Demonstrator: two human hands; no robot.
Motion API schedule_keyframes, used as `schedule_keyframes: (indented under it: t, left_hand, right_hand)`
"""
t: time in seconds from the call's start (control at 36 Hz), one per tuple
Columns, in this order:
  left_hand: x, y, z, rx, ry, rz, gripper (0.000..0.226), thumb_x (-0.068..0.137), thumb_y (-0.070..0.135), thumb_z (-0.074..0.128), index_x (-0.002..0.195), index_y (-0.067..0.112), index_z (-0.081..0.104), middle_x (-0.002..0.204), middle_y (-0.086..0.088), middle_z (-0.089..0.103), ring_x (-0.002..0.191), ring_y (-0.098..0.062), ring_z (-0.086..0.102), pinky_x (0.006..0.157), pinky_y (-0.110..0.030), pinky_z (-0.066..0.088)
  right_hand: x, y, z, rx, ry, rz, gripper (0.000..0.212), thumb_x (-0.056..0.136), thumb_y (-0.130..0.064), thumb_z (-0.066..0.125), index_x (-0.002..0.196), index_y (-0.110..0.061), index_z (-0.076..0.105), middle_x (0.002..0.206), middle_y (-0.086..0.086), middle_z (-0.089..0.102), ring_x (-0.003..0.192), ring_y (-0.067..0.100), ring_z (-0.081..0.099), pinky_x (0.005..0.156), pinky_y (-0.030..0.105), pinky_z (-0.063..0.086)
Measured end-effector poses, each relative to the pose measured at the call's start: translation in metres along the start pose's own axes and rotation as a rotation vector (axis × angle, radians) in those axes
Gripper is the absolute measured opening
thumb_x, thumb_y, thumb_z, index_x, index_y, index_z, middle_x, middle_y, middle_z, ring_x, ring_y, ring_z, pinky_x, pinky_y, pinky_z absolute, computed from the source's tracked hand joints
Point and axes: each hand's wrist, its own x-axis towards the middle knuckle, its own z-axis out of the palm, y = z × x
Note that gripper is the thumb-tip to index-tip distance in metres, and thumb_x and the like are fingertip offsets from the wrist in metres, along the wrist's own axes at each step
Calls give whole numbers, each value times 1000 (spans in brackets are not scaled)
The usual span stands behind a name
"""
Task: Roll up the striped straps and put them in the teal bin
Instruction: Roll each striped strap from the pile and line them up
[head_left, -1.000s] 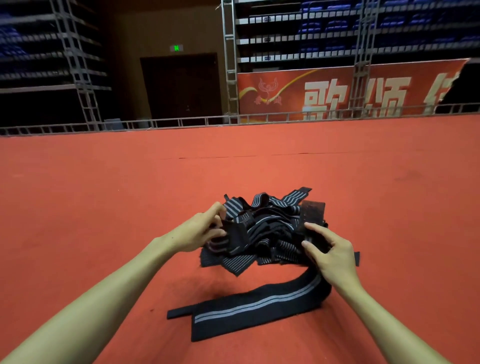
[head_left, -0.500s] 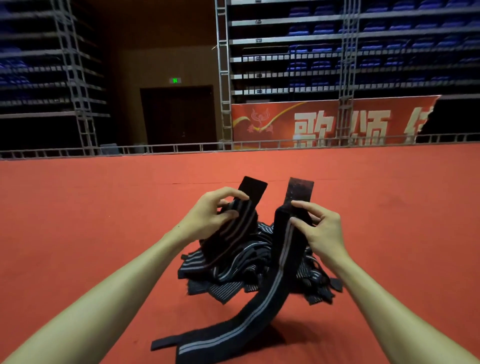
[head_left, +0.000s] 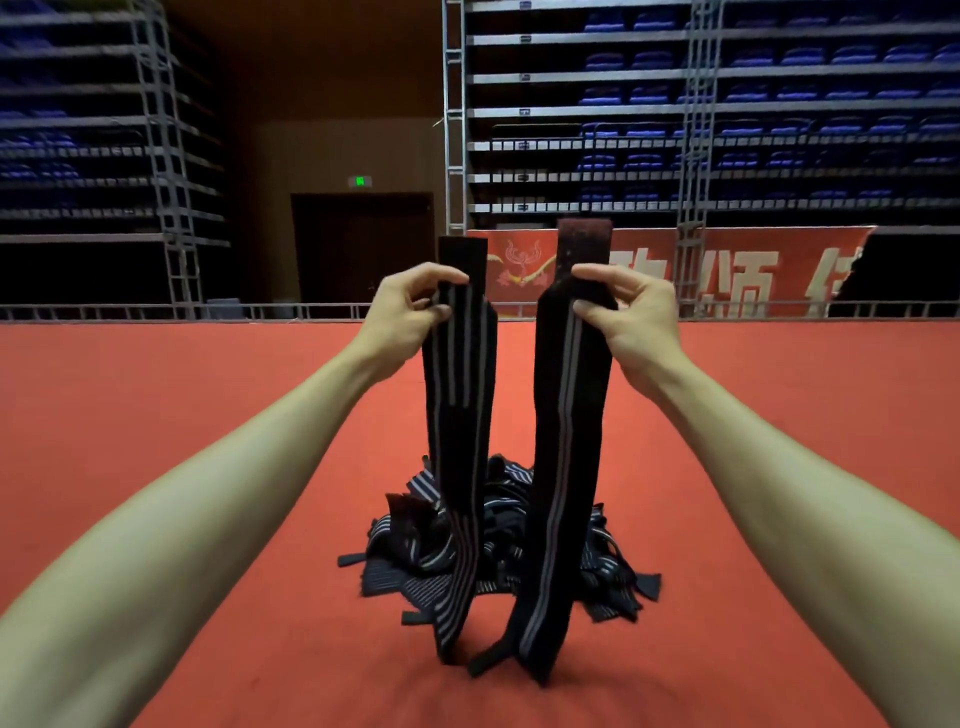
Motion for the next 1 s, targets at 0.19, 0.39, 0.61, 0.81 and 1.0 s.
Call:
schedule_keyframes:
  t: [0.19, 0.39, 0.61, 0.81, 1.0]
  left_hand:
    - [16, 12, 0, -31, 93, -21, 45, 84, -21, 51, 103, 17, 67, 102, 1, 67, 94, -11, 66, 90, -28, 55]
    - [20, 26, 2, -46, 97, -4, 39, 87, -18, 54, 110, 11, 67, 105, 0, 67, 89, -7, 70, 84, -26, 58]
    - [30, 24, 8, -2, 133, -18, 41, 87, -15, 56, 111, 16, 68, 108, -4, 67, 96, -13, 68, 86, -26, 57]
    - [16, 24, 49, 97, 133, -31, 44, 81, -12, 57, 109, 19, 71, 104, 3, 69, 98, -21, 66, 92, -34, 54]
    - [-12, 24, 71, -36, -18, -33, 47, 85, -12, 56, 122, 16, 61, 114, -10, 63, 104, -22, 63, 95, -37, 54]
  right_hand:
    - [16, -14, -8, -2, 63, 14, 39, 81, 12, 68, 106, -17, 73, 98, -5, 72, 93, 5, 69, 87, 23, 56]
    - [25, -22, -16, 32, 108, 29, 40, 82, 10, 69, 99, -26, 73, 100, -2, 73, 97, 12, 71, 83, 26, 58]
    - [28, -33, -8, -65, 87, -57, 37, 82, 8, 70, 106, -20, 73, 104, -5, 72, 101, 7, 67, 90, 21, 54]
    - [12, -14, 36, -227, 152, -97, 36, 76, 0, 73, 107, -16, 75, 102, -4, 73, 96, 8, 68, 96, 28, 53]
    - [-6, 5, 44, -188, 217, -4, 36, 74, -5, 75, 107, -20, 75, 98, -8, 73, 96, 10, 69, 96, 36, 53]
